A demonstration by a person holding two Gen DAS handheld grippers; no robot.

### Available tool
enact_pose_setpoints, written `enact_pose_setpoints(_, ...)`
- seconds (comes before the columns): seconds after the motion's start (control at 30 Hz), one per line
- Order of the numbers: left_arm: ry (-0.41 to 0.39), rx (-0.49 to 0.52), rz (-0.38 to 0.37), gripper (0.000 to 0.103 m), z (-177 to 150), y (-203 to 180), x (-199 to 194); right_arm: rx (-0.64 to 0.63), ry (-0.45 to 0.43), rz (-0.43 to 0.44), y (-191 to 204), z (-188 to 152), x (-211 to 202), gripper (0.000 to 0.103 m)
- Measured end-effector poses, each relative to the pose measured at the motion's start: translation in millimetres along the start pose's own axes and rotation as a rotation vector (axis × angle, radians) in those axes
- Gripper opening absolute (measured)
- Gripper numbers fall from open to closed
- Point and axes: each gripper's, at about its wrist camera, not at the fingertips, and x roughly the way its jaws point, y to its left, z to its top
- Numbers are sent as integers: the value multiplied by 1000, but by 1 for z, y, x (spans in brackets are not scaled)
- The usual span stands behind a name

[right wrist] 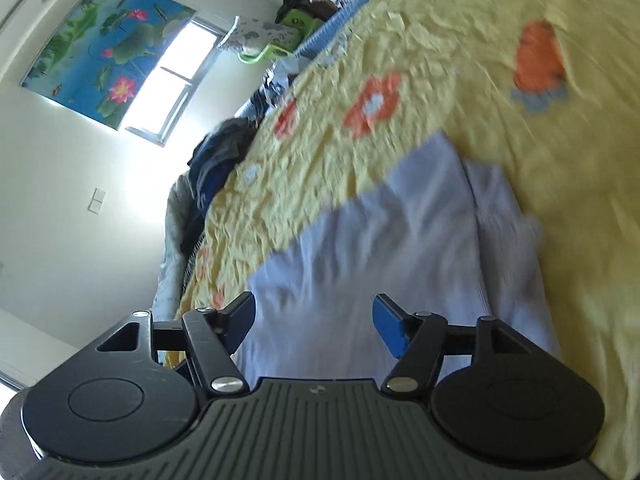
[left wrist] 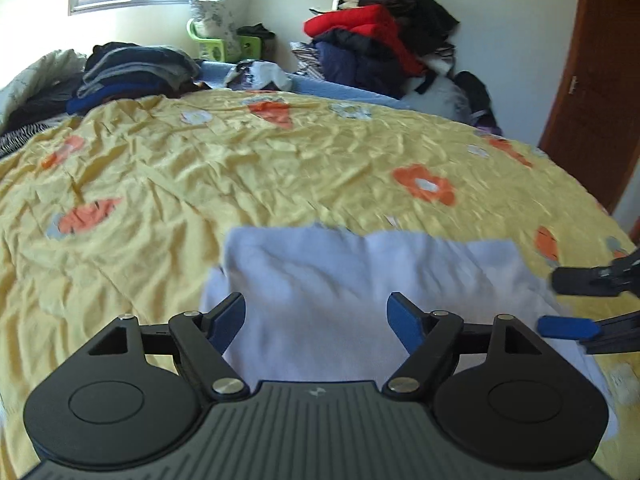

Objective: Fold small clothes

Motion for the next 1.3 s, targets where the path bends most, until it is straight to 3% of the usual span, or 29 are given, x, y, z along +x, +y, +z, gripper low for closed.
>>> enact_pose_setpoints(0.03,23,-21,-28,78,-8,1,1,5,3,-20,-6,-7,0,69)
enact_pose_setpoints(0.07,61,-43,-35,78,-16,4,6,22,4,-48,-16,-12,0,58)
enact_pose_setpoints(0.1,96,-58,-16,78,-24,7,12,38,-11,-45,-26,-16,-2,40)
enact_pose_setpoints(0.13,63,-28,-4,78,-30,6,11,57,-33,-38,-37,-19,-6,31)
enact_pose_setpoints(0.17,60,0,-2,78,-32,5,12,90,-33,-43,-46,-19,-7,12)
enact_pose_setpoints(0.2,55,23,6,78,-34,4,13,123,-33,-59,-53,-20,-7,3)
enact_pose_setpoints(0.23,53,36,15,79,-34,2,14,130,-35,-53,-57,-20,-7,3)
enact_pose_setpoints(0.33,47,74,39,82,-35,-4,17,86,-27,-76,-48,-22,-5,7)
enact_pose_setpoints(0.43,44,67,43,82,-34,-4,2,67,-52,-82,-32,-27,-21,37)
enact_pose_setpoints(0.47,32,65,42,82,-36,-4,-7,43,-69,-76,-25,-31,-30,53)
enact_pose_setpoints(0.5,15,71,35,82,-38,-5,-17,17,-87,-66,-18,-36,-39,63)
enact_pose_setpoints(0.6,-14,81,29,82,-50,-8,-41,-43,-104,-48,-7,-53,-60,66)
enact_pose_setpoints(0.73,-6,123,3,82,-70,-18,-50,-65,-45,-27,-8,-73,-61,68)
enact_pose_setpoints(0.8,57,130,13,82,-82,-20,-39,-85,-23,-73,-12,-82,-53,60)
enact_pose_setpoints(0.83,33,139,15,84,-87,-20,-39,-103,-37,-70,-16,-84,-53,59)
enact_pose_setpoints(0.93,10,130,11,87,-91,-18,-38,-61,-66,-56,-32,-85,-58,40)
enact_pose_setpoints(1.03,7,137,28,88,-90,-21,-39,-6,-50,-62,-36,-80,-60,38)
enact_pose_setpoints(1.1,2,129,44,88,-86,-22,-48,8,-43,-92,-26,-77,-65,50)
enact_pose_setpoints(1.2,-34,93,71,88,-82,-14,-65,-63,-107,-65,-4,-83,-81,65)
enact_pose_setpoints(1.3,9,15,49,88,-83,1,-64,-130,-119,-67,9,-87,-85,74)
